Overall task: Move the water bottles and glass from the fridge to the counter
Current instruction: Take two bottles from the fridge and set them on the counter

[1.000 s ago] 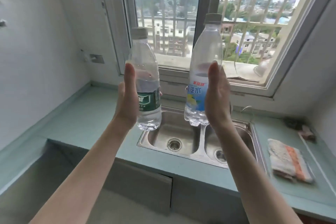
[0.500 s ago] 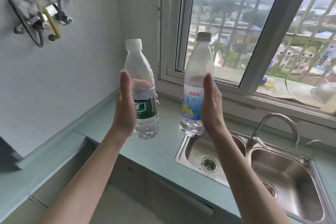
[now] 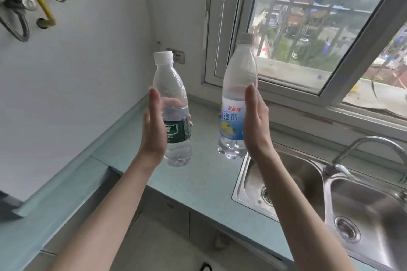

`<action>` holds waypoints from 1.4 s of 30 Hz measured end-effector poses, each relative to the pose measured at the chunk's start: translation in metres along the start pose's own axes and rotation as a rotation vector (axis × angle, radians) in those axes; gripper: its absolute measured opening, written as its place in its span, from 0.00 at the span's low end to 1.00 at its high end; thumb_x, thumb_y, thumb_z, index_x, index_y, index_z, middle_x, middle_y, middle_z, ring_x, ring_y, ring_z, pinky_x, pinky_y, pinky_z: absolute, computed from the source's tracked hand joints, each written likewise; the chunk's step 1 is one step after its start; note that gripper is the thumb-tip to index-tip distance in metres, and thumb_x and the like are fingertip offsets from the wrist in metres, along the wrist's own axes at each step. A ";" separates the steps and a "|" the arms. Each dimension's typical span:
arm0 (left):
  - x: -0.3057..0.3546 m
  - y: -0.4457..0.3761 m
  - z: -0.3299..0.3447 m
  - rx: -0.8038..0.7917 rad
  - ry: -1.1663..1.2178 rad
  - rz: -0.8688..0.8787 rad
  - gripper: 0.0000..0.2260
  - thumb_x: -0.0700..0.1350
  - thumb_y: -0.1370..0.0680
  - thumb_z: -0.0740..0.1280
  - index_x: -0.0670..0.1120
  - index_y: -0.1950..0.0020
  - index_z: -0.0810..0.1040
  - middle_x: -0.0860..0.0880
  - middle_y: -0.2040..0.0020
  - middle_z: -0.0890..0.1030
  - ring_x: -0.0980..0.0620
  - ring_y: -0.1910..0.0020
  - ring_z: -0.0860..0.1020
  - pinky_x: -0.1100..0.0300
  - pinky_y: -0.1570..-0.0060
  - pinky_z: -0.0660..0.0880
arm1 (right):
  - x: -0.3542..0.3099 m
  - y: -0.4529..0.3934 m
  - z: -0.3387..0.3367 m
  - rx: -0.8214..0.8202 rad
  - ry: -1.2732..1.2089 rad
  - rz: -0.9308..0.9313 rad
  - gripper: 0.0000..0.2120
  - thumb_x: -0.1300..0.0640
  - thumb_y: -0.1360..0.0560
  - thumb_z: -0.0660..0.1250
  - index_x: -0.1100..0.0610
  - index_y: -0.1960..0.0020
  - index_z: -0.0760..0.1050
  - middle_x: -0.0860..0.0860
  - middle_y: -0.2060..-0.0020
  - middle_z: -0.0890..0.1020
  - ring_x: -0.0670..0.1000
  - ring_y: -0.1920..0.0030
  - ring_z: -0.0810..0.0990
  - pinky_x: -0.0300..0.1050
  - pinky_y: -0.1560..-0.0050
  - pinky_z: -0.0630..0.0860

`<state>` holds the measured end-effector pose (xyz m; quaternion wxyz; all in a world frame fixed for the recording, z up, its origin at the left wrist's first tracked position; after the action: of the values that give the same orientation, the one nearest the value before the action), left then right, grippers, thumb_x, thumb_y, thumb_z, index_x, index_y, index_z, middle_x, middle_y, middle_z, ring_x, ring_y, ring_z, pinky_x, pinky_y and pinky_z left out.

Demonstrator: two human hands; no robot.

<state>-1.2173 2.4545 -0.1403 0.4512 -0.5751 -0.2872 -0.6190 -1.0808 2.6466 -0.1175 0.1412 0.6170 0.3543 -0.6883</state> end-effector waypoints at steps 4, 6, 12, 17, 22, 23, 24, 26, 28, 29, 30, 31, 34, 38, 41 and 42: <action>-0.019 -0.039 0.001 0.025 -0.040 0.009 0.36 0.69 0.18 0.49 0.38 0.46 0.81 0.42 0.62 0.86 0.44 0.66 0.86 0.48 0.59 0.83 | 0.028 -0.033 0.015 -0.034 -0.007 0.020 0.47 0.17 0.27 0.60 0.62 0.41 0.76 0.73 0.47 0.79 0.77 0.47 0.81 0.78 0.49 0.80; -0.029 -0.059 0.002 0.041 -0.073 0.018 0.35 0.72 0.19 0.51 0.43 0.49 0.82 0.42 0.60 0.87 0.39 0.60 0.87 0.37 0.51 0.84 | 0.040 -0.049 0.023 -0.048 -0.033 0.028 0.40 0.19 0.26 0.60 0.57 0.41 0.77 0.70 0.46 0.80 0.73 0.47 0.83 0.75 0.48 0.82; -0.061 -0.103 -0.001 0.106 -0.152 -0.029 0.34 0.80 0.25 0.55 0.52 0.53 0.84 0.38 0.53 0.87 0.30 0.48 0.85 0.25 0.39 0.76 | 0.080 -0.093 0.041 -0.121 -0.060 0.075 0.27 0.32 0.21 0.60 0.51 0.32 0.72 0.47 0.48 0.82 0.40 0.52 0.86 0.42 0.51 0.84; -0.075 -0.119 -0.009 0.162 -0.170 -0.010 0.34 0.80 0.29 0.62 0.53 0.42 0.81 0.47 0.45 0.86 0.44 0.40 0.85 0.46 0.36 0.79 | 0.106 -0.113 0.055 -0.153 -0.001 0.083 0.28 0.36 0.26 0.72 0.49 0.31 0.74 0.34 0.52 0.86 0.41 0.48 0.87 0.47 0.43 0.86; -0.100 -0.134 -0.026 0.216 -0.259 0.004 0.22 0.62 0.30 0.76 0.57 0.41 0.74 0.54 0.43 0.82 0.64 0.44 0.82 0.65 0.41 0.76 | 0.140 -0.124 0.070 -0.195 0.024 0.122 0.21 0.44 0.23 0.79 0.47 0.36 0.74 0.42 0.51 0.87 0.49 0.48 0.88 0.53 0.41 0.86; -0.108 -0.138 -0.030 0.221 -0.271 0.001 0.21 0.59 0.29 0.78 0.56 0.42 0.75 0.53 0.42 0.83 0.61 0.44 0.82 0.62 0.40 0.77 | 0.147 -0.127 0.073 -0.201 0.040 0.134 0.21 0.46 0.23 0.79 0.48 0.36 0.74 0.44 0.50 0.86 0.49 0.47 0.88 0.53 0.40 0.86; -0.116 -0.142 -0.033 0.218 -0.283 -0.006 0.20 0.56 0.28 0.78 0.54 0.42 0.75 0.52 0.43 0.83 0.61 0.46 0.82 0.63 0.41 0.77 | 0.154 -0.129 0.076 -0.202 0.057 0.142 0.22 0.47 0.23 0.80 0.49 0.36 0.73 0.45 0.49 0.86 0.49 0.47 0.88 0.53 0.39 0.85; -0.130 -0.151 -0.040 0.213 -0.306 -0.016 0.20 0.53 0.27 0.79 0.50 0.42 0.76 0.54 0.45 0.82 0.64 0.49 0.81 0.68 0.45 0.76 | 0.170 -0.135 0.082 -0.198 0.097 0.160 0.24 0.47 0.24 0.81 0.50 0.36 0.72 0.46 0.46 0.85 0.48 0.45 0.87 0.55 0.37 0.85; -0.146 -0.161 -0.049 0.209 -0.317 -0.043 0.20 0.53 0.28 0.80 0.49 0.42 0.76 0.54 0.45 0.82 0.62 0.48 0.81 0.67 0.46 0.76 | 0.188 -0.141 0.088 -0.206 0.122 0.187 0.26 0.45 0.25 0.82 0.48 0.35 0.71 0.46 0.44 0.85 0.49 0.42 0.87 0.59 0.35 0.83; -0.156 -0.166 -0.054 0.201 -0.326 -0.067 0.20 0.53 0.28 0.80 0.49 0.42 0.77 0.53 0.45 0.82 0.59 0.47 0.82 0.64 0.45 0.76 | 0.196 -0.143 0.090 -0.211 0.137 0.202 0.26 0.45 0.25 0.81 0.48 0.35 0.71 0.46 0.43 0.85 0.50 0.41 0.86 0.60 0.34 0.83; -0.165 -0.172 -0.059 0.194 -0.336 -0.091 0.20 0.53 0.28 0.80 0.50 0.42 0.77 0.51 0.44 0.83 0.56 0.46 0.82 0.61 0.44 0.77 | 0.205 -0.146 0.093 -0.216 0.153 0.216 0.27 0.44 0.25 0.81 0.48 0.35 0.71 0.47 0.42 0.84 0.50 0.40 0.86 0.60 0.34 0.83; -0.175 -0.177 -0.065 0.189 -0.344 -0.113 0.20 0.54 0.28 0.81 0.50 0.42 0.77 0.49 0.43 0.84 0.54 0.45 0.82 0.59 0.43 0.77 | 0.214 -0.147 0.096 -0.223 0.170 0.233 0.27 0.44 0.25 0.81 0.48 0.34 0.71 0.47 0.42 0.84 0.50 0.40 0.86 0.60 0.34 0.83; -0.201 -0.191 -0.078 0.172 -0.364 -0.164 0.22 0.54 0.27 0.81 0.48 0.39 0.79 0.46 0.39 0.84 0.50 0.42 0.83 0.55 0.40 0.78 | 0.241 -0.152 0.105 -0.233 0.239 0.262 0.29 0.39 0.28 0.81 0.44 0.34 0.71 0.50 0.39 0.83 0.53 0.38 0.84 0.61 0.36 0.83; -0.239 -0.210 -0.090 0.150 -0.383 -0.245 0.23 0.48 0.26 0.82 0.47 0.36 0.79 0.52 0.41 0.84 0.57 0.44 0.81 0.63 0.44 0.75 | 0.281 -0.151 0.117 -0.237 0.273 0.332 0.31 0.37 0.31 0.81 0.41 0.34 0.71 0.50 0.36 0.83 0.54 0.35 0.84 0.62 0.35 0.83; -0.269 -0.221 -0.100 0.142 -0.400 -0.280 0.24 0.48 0.27 0.83 0.46 0.35 0.80 0.48 0.38 0.85 0.54 0.41 0.82 0.67 0.46 0.76 | 0.308 -0.148 0.125 -0.231 0.270 0.396 0.33 0.39 0.31 0.81 0.46 0.32 0.71 0.50 0.37 0.83 0.54 0.36 0.85 0.61 0.35 0.84; -0.279 -0.223 -0.103 0.145 -0.403 -0.297 0.24 0.47 0.27 0.83 0.45 0.35 0.80 0.49 0.39 0.85 0.56 0.42 0.82 0.70 0.47 0.76 | 0.316 -0.147 0.129 -0.230 0.270 0.415 0.34 0.39 0.31 0.81 0.47 0.32 0.71 0.50 0.37 0.83 0.55 0.36 0.85 0.61 0.35 0.84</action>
<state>-1.4815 2.5237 -0.3923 0.3291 -0.6046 -0.4959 -0.5293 -1.3328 2.7423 -0.3734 0.2999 0.7424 0.3115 -0.5116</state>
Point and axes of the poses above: each hand's wrist, its own y-axis away from the middle knuckle, its own z-axis out of the palm, x = y × z, the point moved 10 cm from there along -y, towards the middle knuckle
